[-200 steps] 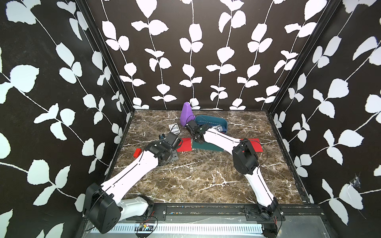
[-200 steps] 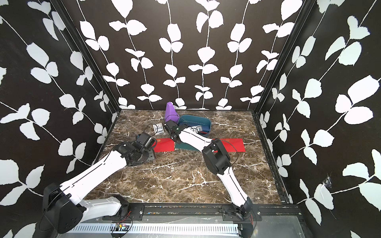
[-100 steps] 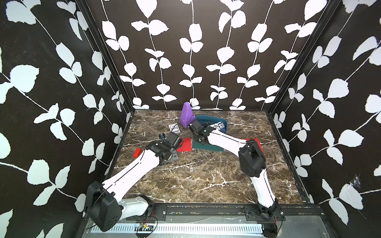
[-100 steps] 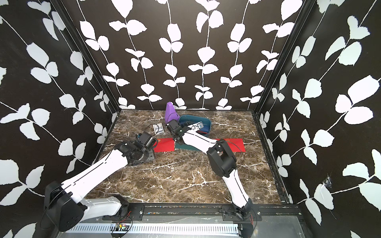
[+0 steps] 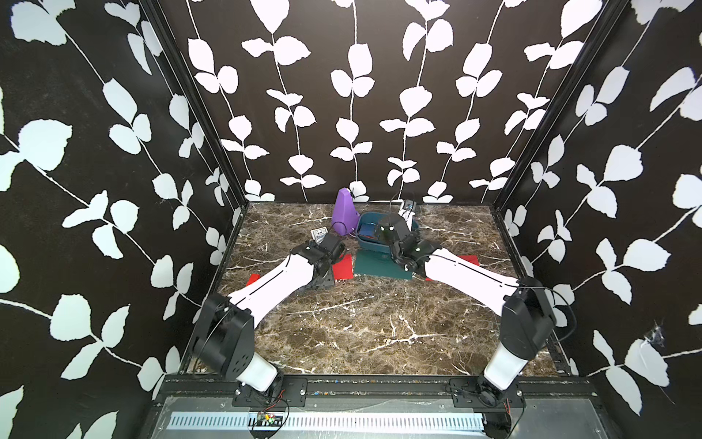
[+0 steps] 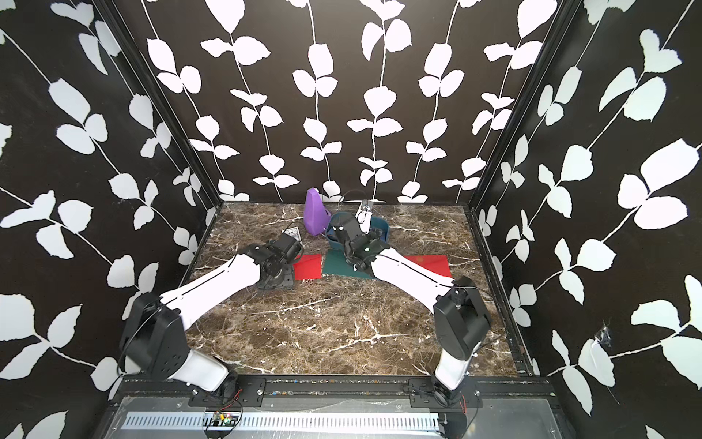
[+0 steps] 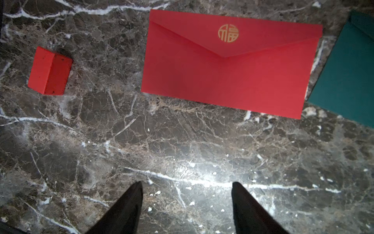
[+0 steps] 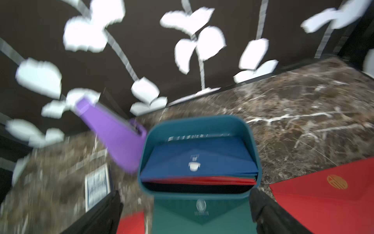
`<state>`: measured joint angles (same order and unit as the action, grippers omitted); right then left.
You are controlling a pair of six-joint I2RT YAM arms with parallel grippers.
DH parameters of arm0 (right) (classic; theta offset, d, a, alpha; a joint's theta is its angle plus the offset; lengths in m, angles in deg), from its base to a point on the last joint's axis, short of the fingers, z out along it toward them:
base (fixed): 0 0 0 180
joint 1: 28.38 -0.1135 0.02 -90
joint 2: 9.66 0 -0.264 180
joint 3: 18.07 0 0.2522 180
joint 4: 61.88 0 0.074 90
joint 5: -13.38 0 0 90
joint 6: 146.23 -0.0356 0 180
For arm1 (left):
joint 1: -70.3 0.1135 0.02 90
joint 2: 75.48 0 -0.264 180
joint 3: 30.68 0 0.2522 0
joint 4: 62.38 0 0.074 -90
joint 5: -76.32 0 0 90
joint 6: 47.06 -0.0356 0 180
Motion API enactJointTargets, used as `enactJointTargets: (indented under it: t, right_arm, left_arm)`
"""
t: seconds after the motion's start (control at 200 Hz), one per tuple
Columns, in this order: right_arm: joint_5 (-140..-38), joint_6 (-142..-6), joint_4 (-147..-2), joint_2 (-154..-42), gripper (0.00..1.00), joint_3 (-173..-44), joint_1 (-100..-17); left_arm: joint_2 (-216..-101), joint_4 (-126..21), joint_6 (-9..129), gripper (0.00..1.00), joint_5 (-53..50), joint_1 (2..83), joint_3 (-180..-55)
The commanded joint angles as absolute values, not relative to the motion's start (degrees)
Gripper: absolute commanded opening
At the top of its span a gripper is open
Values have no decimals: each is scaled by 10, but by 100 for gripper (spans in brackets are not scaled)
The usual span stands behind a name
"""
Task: Put the sealed envelopes into the storage box
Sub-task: Place the envelope in the storage box, then move the envelope to the center of the board.
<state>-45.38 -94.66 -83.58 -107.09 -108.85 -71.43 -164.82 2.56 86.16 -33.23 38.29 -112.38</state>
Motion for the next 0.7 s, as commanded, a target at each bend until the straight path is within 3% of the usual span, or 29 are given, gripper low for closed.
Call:
enactJointTargets:
  t: [0.0,0.145,0.355,0.695]
  right_arm:
    - [-586,-867,-835,-1042,99,-1020,-705]
    - [-654,-880,-787,-999,99,-936,-704]
    - [-751,-877,-833,-998,95,-919,-709]
    - [-761,-868,-919,-1010,96,-943,-721]
  left_arm:
    - [-1680,-9,849,72,-325,401,-1159]
    - [-1748,-33,883,72,-322,423,-1206]
    - [-1851,-44,907,72,-347,435,-1284]
    - [-1930,-26,854,71,-349,451,-1330]
